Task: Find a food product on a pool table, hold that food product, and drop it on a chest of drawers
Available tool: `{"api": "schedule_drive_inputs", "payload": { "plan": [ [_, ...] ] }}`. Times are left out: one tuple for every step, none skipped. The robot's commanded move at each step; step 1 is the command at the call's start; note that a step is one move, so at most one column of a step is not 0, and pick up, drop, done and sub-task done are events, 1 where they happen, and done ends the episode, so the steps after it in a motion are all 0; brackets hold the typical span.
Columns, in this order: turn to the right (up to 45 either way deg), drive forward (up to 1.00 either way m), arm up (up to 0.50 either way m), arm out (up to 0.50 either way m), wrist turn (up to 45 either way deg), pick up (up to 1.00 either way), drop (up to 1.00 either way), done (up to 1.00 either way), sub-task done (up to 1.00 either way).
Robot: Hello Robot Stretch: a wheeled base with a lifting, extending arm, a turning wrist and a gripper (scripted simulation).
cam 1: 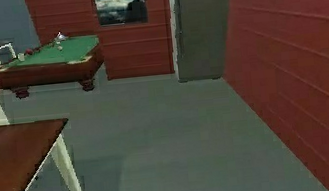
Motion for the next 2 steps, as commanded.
{"api": "schedule_drive_inputs", "payload": {
  "plan": [
    [0.0, 1.00, 0.00, 0.00, 0.0, 0.00, 0.00, 0.00, 0.00],
    [-3.0, 0.00, 0.00, 0.00, 0.0, 0.00, 0.00, 0.00, 0.00]
  ]
}}
